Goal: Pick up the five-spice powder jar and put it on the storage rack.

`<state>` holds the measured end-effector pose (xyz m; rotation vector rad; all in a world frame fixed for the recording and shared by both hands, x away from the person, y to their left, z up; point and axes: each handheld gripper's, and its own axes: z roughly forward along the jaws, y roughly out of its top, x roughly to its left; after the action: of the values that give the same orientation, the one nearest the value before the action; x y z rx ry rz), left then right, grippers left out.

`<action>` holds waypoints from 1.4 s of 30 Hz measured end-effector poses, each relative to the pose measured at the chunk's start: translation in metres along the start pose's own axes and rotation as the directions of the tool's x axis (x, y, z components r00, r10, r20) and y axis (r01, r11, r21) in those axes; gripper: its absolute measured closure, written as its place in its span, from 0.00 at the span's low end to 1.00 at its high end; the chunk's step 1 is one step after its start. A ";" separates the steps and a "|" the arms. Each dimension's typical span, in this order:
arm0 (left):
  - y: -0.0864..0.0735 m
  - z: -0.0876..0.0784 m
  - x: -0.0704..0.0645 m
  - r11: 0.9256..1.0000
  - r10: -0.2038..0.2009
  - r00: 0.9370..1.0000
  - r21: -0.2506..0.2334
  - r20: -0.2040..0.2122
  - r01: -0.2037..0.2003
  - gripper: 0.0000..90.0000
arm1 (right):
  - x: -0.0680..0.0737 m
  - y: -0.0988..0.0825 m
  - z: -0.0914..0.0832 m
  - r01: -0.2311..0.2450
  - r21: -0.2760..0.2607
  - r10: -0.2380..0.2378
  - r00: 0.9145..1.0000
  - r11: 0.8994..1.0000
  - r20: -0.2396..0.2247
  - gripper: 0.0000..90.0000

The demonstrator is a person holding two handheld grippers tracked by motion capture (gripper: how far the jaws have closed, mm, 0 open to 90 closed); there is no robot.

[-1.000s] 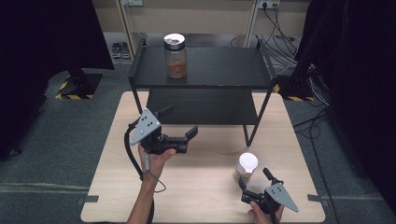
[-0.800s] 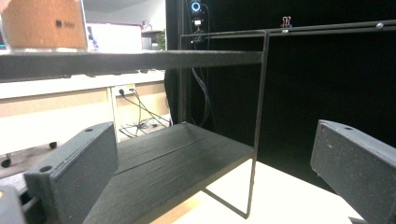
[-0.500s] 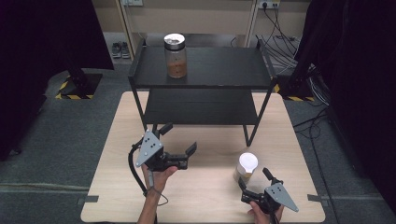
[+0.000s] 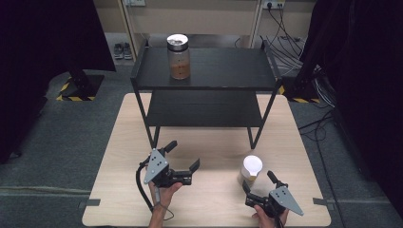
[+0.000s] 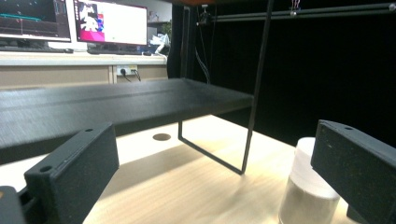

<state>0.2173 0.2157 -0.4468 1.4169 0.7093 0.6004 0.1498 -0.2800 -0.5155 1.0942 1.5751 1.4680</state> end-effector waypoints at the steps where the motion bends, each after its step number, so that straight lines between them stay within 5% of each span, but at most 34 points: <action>1: -0.003 0.000 0.000 1.000 -0.003 1.000 0.002 0.001 0.003 0.00 | 0.000 0.000 0.000 -0.001 0.000 0.001 1.000 1.000 0.000 0.00; 11: -0.039 -0.004 -0.005 0.999 -0.042 0.999 0.012 -0.018 0.042 0.00 | 0.000 0.000 0.000 -0.003 -0.001 0.003 1.000 1.000 0.000 0.00; 23: -0.066 -0.015 -0.011 0.999 -0.035 0.998 0.033 -0.053 0.037 0.00 | 0.000 0.000 0.000 -0.002 0.001 0.002 1.000 1.000 -0.001 0.00; 29: -0.073 -0.017 -0.016 0.998 -0.024 0.998 0.057 -0.059 0.027 0.00 | 0.000 0.000 0.000 0.000 0.000 0.000 1.000 1.000 -0.001 0.00; 42: -0.080 -0.024 -0.013 0.996 -0.069 0.996 0.057 -0.047 0.072 0.01 | -0.001 0.000 0.000 -0.008 -0.002 0.008 1.000 1.000 -0.001 0.00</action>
<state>0.1872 0.2160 -0.5262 1.4301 0.8152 0.5618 0.1500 -0.2810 -0.5159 1.0995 1.5712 1.4754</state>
